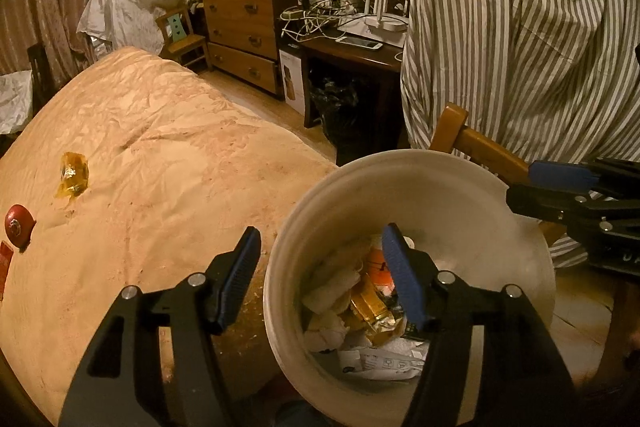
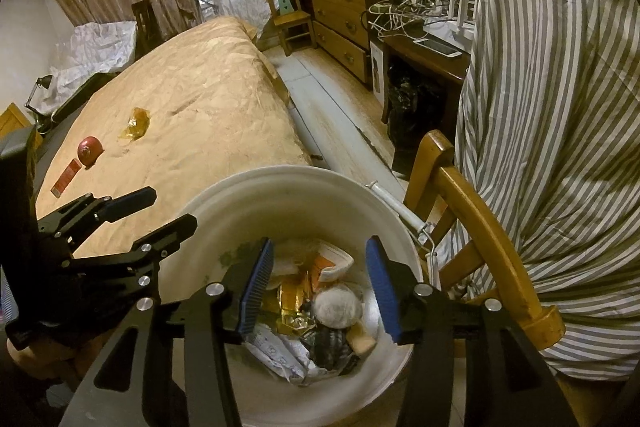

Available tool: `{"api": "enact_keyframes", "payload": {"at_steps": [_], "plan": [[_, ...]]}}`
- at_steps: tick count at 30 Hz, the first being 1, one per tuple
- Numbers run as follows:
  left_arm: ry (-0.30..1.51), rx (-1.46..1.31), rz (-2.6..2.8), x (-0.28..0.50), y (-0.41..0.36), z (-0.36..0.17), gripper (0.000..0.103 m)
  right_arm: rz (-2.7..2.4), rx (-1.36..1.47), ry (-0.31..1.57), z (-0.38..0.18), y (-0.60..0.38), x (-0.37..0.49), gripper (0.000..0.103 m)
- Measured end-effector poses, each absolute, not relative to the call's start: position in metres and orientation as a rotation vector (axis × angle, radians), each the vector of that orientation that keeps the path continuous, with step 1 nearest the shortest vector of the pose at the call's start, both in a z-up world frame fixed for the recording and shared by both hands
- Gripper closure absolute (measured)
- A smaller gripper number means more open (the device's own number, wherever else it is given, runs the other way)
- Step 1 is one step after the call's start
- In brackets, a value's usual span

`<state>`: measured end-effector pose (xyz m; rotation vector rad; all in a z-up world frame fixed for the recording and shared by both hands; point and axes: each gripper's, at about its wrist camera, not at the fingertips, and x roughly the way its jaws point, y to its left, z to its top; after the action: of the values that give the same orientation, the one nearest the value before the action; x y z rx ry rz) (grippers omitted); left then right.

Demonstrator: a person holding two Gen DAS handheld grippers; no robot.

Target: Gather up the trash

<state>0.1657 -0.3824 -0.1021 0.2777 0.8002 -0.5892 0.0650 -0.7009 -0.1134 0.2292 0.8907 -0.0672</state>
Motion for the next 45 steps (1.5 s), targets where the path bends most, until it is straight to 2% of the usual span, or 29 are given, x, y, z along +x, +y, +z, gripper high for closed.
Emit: {"api": "enact_keyframes", "payload": {"at_steps": [4,14,20,31,45], "plan": [[0.796,0.274,-0.589,0.164,-0.378,-0.1,0.038,-0.068,0.225,0.858,-0.105,-0.695,0.056,0.053],[0.664,0.25,-0.643,0.121,-0.321,-0.061,0.006,-0.131,0.121,0.619,-0.053,-0.639,-0.036,0.019],[0.543,0.197,-0.626,0.075,-0.263,-0.033,0.006,-0.185,0.116,0.481,-0.035,-0.603,-0.116,0.008],[0.479,0.142,-0.649,0.008,-0.227,-0.021,0.006,-0.276,0.148,0.452,-0.053,-0.58,-0.217,0.005],[0.456,0.172,-0.689,-0.019,-0.223,-0.016,0.006,-0.273,0.158,0.466,-0.05,-0.583,-0.222,0.005]]}}
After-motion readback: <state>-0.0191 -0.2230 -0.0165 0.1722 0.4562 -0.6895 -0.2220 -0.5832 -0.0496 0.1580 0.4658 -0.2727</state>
